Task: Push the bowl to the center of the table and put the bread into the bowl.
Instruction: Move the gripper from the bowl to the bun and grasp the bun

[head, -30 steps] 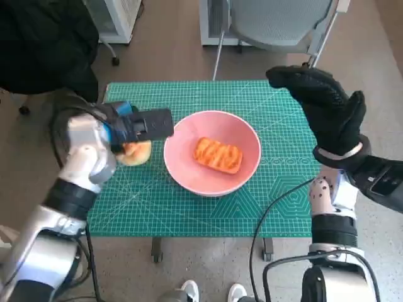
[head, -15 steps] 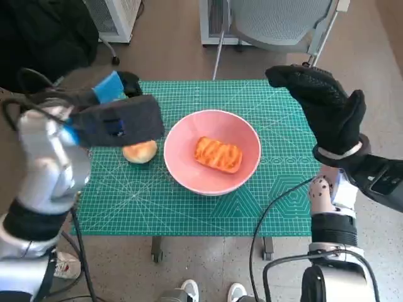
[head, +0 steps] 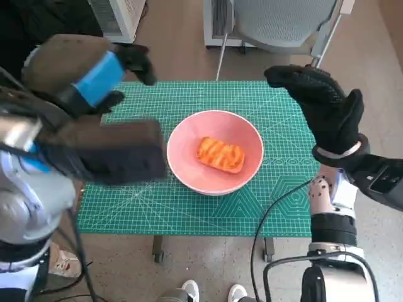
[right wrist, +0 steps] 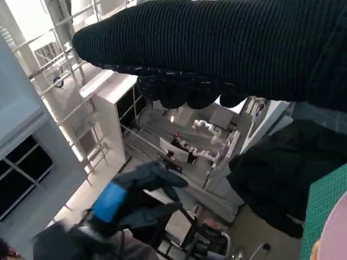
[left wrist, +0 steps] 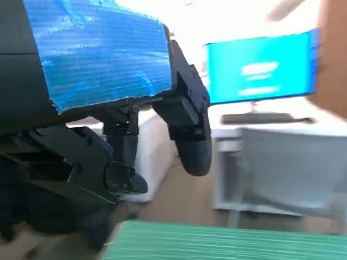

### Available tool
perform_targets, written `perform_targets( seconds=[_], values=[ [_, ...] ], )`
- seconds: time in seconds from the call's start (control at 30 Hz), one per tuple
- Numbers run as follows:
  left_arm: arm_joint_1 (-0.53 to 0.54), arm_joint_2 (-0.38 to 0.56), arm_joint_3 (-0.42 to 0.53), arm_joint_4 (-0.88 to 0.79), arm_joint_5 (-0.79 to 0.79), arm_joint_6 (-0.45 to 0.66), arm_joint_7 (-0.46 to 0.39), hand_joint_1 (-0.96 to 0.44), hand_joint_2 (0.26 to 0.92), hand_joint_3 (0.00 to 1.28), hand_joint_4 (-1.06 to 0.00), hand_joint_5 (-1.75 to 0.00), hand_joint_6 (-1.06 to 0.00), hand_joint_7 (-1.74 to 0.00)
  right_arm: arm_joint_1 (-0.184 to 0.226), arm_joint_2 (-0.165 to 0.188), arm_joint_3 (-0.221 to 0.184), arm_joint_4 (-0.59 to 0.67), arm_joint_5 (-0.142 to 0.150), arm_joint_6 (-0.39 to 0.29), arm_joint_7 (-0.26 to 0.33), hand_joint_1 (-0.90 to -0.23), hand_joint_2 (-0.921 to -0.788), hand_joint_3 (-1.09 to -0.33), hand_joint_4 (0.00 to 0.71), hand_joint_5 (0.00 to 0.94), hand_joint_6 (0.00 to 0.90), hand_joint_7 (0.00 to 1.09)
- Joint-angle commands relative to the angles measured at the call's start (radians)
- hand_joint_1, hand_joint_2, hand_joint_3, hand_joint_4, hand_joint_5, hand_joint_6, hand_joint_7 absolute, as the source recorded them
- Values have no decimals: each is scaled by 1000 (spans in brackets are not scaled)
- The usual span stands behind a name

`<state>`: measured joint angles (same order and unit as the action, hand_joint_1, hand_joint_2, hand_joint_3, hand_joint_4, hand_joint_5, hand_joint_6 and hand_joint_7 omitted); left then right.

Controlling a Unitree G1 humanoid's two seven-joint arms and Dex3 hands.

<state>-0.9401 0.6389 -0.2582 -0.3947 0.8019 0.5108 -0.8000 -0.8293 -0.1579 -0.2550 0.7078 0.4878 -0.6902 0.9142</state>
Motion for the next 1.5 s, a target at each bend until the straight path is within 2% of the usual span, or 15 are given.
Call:
perform_targets(
  seconds=[0.03, 0.23, 0.33, 0.37, 0.4, 0.43, 0.47, 0.5, 0.57, 0.6, 0.67, 0.8, 1.13, 1.5],
  values=[
    [-4, -38, -4, 48, -43, -72, 47, 2, 811, 196, -731, -1285, -795, -837, 17, -11, 3, -15, 1, 16, 7, -687, -921, -989, 441, 3, 411, 192],
    [4, -50, 8, 52, -57, -100, 44, 2, 823, 183, -723, -1283, -778, -868, 31, -19, -1, -46, 6, 29, 4, -684, -921, -996, 441, 3, 411, 185],
    [8, -39, 24, 39, -70, -57, -9, 2, 834, 176, -716, -1293, -752, -892, 40, -23, -2, -64, 8, 38, 0, -681, -921, -1001, 441, 3, 411, 182],
    [8, -34, 26, 34, -70, -38, -31, 3, 866, 149, -711, -1287, -682, -965, 42, -23, -3, -69, 8, 41, -2, -681, -921, -1003, 441, 2, 411, 181],
    [12, -23, 19, 26, -53, -4, -69, 3, 877, 140, -709, -1285, -657, -991, 44, -24, -3, -72, 7, 43, -4, -681, -921, -1004, 441, 2, 411, 181],
    [15, -14, 15, 20, -41, 21, -96, -33, 821, 152, -567, -1035, -528, -853, 47, -25, -3, -76, 7, 44, -7, -682, -921, -1006, 441, 2, 411, 181],
    [23, -4, 10, 11, -28, 41, -120, -76, 756, 133, -362, -662, -365, -620, 49, -25, -3, -78, 6, 44, -9, -683, -921, -1008, 440, 2, 411, 180],
    [28, 3, 7, 4, -18, 55, -137, -160, 700, 102, -232, -424, -233, -414, 52, -26, -3, -81, 5, 45, -11, -685, -921, -1010, 440, 1, 411, 180],
    [49, 19, 9, -13, -8, 67, -154, -292, 644, 64, -94, -173, -95, -187, 56, -25, -2, -86, 4, 46, -15, -688, -921, -1012, 440, 1, 412, 179],
    [71, 27, 7, -23, 10, 66, -148, -320, 637, 58, -75, -138, -76, -153, 58, -25, -1, -88, 3, 47, -18, -688, -921, -1013, 439, 1, 412, 179],
    [114, 35, 2, -42, 51, 69, -129, -473, 631, 44, -30, -56, -52, -82, 61, -22, 0, -89, -1, 45, -23, -690, -921, -1014, 438, 0, 411, 179],
    [149, 23, 2, -55, 82, 83, -123, -547, 629, 32, -7, -14, -41, -45, 62, -22, 2, -87, -2, 45, -27, -691, -921, -1015, 437, 0, 410, 178],
    [251, -10, 22, -19, 92, 101, -66, -276, 611, 7, 1, 1, -33, -20, 52, -20, 6, -70, -6, 43, -32, -684, -921, -1008, 433, 0, 406, 180],
    [264, -20, 3, 113, 106, 111, -29, -218, 615, 5, 1, 1, -42, -19, 45, -24, 7, -57, -10, 39, -26, -681, -921, -1004, 433, 0, 404, 182]
  ],
)
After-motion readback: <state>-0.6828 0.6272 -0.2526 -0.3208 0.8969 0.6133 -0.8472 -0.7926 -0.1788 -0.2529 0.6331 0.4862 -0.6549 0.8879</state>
